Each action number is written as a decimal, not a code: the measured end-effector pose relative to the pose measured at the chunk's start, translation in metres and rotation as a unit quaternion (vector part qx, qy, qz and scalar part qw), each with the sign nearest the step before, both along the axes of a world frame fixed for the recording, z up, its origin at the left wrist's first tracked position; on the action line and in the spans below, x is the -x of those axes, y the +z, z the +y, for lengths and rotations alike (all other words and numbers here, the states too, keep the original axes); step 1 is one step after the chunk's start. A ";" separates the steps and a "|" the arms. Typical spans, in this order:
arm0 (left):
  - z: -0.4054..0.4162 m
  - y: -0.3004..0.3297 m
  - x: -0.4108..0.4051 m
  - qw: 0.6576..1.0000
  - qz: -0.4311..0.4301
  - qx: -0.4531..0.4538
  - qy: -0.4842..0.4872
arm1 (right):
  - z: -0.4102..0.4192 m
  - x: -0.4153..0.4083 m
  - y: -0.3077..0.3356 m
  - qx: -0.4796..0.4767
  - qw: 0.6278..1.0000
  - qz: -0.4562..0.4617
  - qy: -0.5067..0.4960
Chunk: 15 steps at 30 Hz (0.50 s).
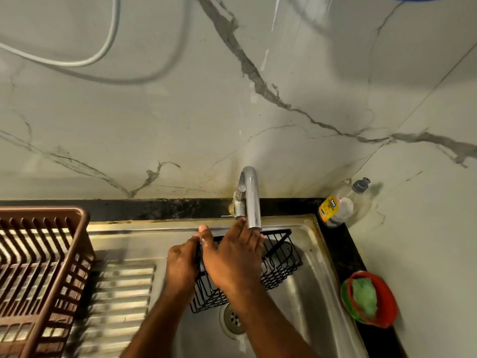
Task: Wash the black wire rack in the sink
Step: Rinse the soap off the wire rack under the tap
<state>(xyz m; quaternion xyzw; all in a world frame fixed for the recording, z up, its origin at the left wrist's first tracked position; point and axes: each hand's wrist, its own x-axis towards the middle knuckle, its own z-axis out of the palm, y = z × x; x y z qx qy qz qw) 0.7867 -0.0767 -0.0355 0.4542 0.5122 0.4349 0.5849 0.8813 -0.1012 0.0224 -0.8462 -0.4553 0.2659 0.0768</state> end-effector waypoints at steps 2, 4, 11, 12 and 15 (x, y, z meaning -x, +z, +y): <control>0.001 -0.001 -0.001 1.000 0.001 0.005 -0.006 | -0.003 0.006 0.002 0.001 1.000 0.004 -0.002; 0.001 0.000 -0.005 1.000 0.004 0.029 -0.003 | -0.006 0.014 0.002 -0.017 1.000 -0.013 0.011; 0.003 0.000 -0.002 0.998 -0.024 0.021 -0.049 | 0.000 -0.020 -0.010 -0.023 1.000 -0.004 -0.011; 0.003 -0.001 0.000 0.999 -0.020 0.023 -0.040 | 0.003 -0.033 -0.016 -0.022 0.999 -0.014 -0.026; -0.001 0.000 0.004 0.999 -0.030 0.027 -0.022 | 0.008 -0.070 -0.037 0.004 0.996 -0.028 -0.083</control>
